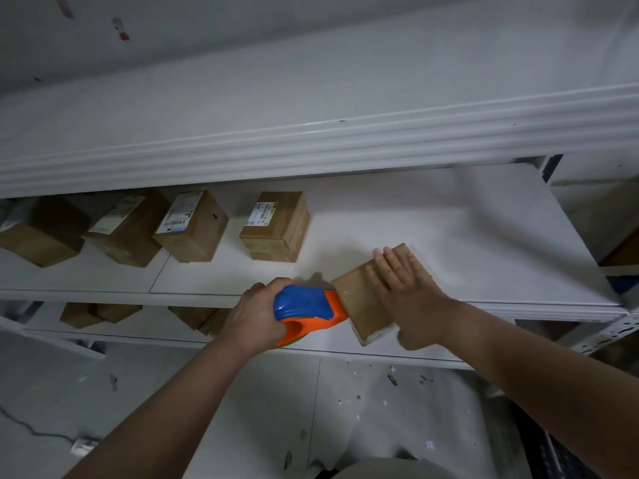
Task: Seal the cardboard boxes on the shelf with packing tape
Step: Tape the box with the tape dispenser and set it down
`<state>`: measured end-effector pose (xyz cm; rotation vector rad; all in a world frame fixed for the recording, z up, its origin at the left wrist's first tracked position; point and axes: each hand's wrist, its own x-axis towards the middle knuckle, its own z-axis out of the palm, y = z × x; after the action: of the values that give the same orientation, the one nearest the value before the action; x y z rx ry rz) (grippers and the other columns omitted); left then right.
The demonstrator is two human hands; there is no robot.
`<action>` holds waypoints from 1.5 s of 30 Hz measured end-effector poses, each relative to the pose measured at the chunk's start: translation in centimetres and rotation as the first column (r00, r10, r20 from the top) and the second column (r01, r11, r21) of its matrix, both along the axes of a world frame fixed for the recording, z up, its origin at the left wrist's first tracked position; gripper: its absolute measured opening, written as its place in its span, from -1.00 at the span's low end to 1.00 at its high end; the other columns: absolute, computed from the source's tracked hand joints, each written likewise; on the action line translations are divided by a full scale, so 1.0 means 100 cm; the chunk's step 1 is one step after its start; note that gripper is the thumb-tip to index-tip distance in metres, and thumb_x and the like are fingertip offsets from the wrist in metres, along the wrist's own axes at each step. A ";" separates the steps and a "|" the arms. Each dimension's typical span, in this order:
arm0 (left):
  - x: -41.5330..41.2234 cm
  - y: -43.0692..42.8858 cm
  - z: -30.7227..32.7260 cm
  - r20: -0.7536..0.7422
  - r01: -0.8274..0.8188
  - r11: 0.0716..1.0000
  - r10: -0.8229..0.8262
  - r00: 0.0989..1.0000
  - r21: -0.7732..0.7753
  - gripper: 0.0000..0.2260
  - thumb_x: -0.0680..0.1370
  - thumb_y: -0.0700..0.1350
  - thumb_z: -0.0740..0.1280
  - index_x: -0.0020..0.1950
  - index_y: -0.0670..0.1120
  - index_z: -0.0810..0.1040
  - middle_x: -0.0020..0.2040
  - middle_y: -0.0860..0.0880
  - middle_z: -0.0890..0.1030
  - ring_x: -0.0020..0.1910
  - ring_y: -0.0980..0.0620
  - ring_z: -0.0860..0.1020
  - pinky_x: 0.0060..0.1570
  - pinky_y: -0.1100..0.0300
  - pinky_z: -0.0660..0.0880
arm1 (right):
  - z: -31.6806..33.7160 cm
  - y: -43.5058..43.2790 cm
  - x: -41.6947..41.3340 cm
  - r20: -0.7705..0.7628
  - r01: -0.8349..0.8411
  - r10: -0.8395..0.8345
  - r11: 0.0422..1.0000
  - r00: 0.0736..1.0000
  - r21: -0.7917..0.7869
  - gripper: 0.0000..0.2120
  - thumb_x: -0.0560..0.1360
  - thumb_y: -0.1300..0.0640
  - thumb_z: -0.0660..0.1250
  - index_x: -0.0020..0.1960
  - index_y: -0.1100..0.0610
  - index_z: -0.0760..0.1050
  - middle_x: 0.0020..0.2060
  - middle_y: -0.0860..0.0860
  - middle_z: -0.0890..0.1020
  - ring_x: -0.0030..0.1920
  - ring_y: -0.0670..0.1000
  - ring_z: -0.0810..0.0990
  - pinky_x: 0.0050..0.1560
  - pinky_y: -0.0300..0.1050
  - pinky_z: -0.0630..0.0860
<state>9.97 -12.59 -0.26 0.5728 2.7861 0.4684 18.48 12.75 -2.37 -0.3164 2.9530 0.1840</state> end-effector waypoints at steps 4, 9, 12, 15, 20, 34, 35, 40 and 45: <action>0.000 -0.002 -0.003 0.004 -0.017 1.000 0.017 1.000 -0.009 -0.38 0.38 -0.21 0.42 0.39 0.11 0.35 0.08 -0.04 0.52 0.02 0.00 0.50 -0.07 0.18 0.48 | -0.002 -0.031 0.001 0.057 -0.166 0.165 0.986 0.985 0.028 0.03 0.42 -0.04 0.34 0.53 0.23 -0.34 0.52 0.22 -0.29 0.52 0.22 -0.31 0.41 0.26 -0.39; 0.005 -0.005 -0.004 0.034 -0.032 0.999 0.031 0.999 0.026 -0.35 0.37 -0.21 0.44 0.39 0.14 0.34 0.11 -0.01 0.53 0.04 0.01 0.50 -0.07 0.20 0.44 | 0.000 -0.027 -0.021 0.006 -0.166 0.166 0.985 0.986 0.035 0.14 0.35 -0.09 0.46 0.54 0.16 -0.33 0.55 0.19 -0.17 0.54 0.23 -0.18 0.46 0.32 -0.11; 0.008 -0.016 0.016 0.026 -0.049 0.989 0.045 0.999 0.142 -0.38 0.34 -0.22 0.45 0.33 0.17 0.39 0.09 0.03 0.55 0.05 0.03 0.53 -0.04 0.19 0.46 | 0.016 -0.009 -0.035 -0.013 -0.127 0.127 0.976 0.992 -0.176 0.19 0.30 -0.07 0.49 0.54 0.13 -0.34 0.52 0.10 0.03 0.51 0.12 0.03 0.48 0.12 0.07; 0.008 -0.023 0.053 -0.003 -0.070 0.921 0.077 0.997 0.382 -0.35 0.33 -0.35 0.43 0.24 0.23 0.41 0.07 0.16 0.56 0.04 0.18 0.55 -0.06 0.29 0.46 | 0.035 0.024 -0.031 -0.016 -0.031 0.027 0.757 1.000 -0.653 0.31 0.17 -0.06 0.60 0.55 0.01 -0.30 0.47 -0.06 0.03 0.46 -0.06 0.08 0.41 -0.30 0.09; 0.004 0.021 0.083 -0.055 0.086 0.918 -0.070 0.996 0.388 -0.32 0.28 -0.31 0.38 0.33 0.18 0.43 0.08 0.26 0.53 0.03 0.26 0.53 -0.03 0.40 0.46 | 0.012 0.070 -0.002 0.220 0.242 -0.105 0.306 0.970 -0.921 0.30 0.08 -0.07 0.68 0.54 -0.08 -0.11 0.49 -0.19 0.12 0.47 -0.21 0.18 0.45 -0.05 0.27; -0.016 0.041 0.068 0.027 0.053 0.926 -0.068 0.997 0.373 -0.31 0.27 -0.34 0.37 0.26 0.25 0.43 -0.02 0.26 0.59 -0.04 0.24 0.56 -0.11 0.34 0.44 | 0.040 0.065 -0.049 0.046 0.062 -0.050 0.949 0.998 -0.308 0.37 0.12 -0.21 0.57 0.54 0.03 -0.35 0.54 0.00 0.01 0.53 0.00 -0.05 0.48 0.14 0.09; -0.016 0.031 0.065 0.038 0.035 0.927 -0.053 0.998 0.374 -0.32 0.25 -0.32 0.37 0.23 0.27 0.44 -0.01 0.28 0.59 -0.04 0.24 0.57 -0.10 0.32 0.45 | 0.039 0.064 -0.049 0.037 0.048 -0.039 0.957 0.999 -0.285 0.34 0.12 -0.22 0.56 0.55 0.02 -0.30 0.53 -0.01 0.01 0.53 0.00 -0.05 0.47 0.14 0.12; -0.011 0.007 0.054 0.070 -0.023 0.932 -0.003 0.998 0.363 -0.34 0.21 -0.21 0.32 0.26 0.23 0.45 0.03 0.20 0.61 -0.01 0.21 0.57 -0.05 0.22 0.49 | 0.039 0.060 -0.054 0.040 0.004 0.004 0.981 0.999 -0.193 0.29 0.12 -0.25 0.53 0.54 -0.10 -0.29 0.51 -0.04 0.01 0.52 0.02 -0.05 0.39 0.20 0.21; -0.006 0.032 0.046 0.064 0.036 0.932 -0.063 0.996 0.359 -0.36 0.26 -0.23 0.35 0.26 0.25 0.40 0.04 0.22 0.59 0.02 0.21 0.56 0.00 0.24 0.49 | 0.032 0.072 -0.050 -0.016 0.016 -0.027 0.890 1.000 -0.456 0.24 0.03 -0.26 0.49 0.55 -0.02 -0.04 0.42 -0.02 0.17 0.43 0.03 0.11 0.37 -0.09 0.24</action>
<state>9.41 -9.38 4.38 0.6825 2.6209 0.9784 13.53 19.99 0.85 -0.3383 2.9855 -0.5238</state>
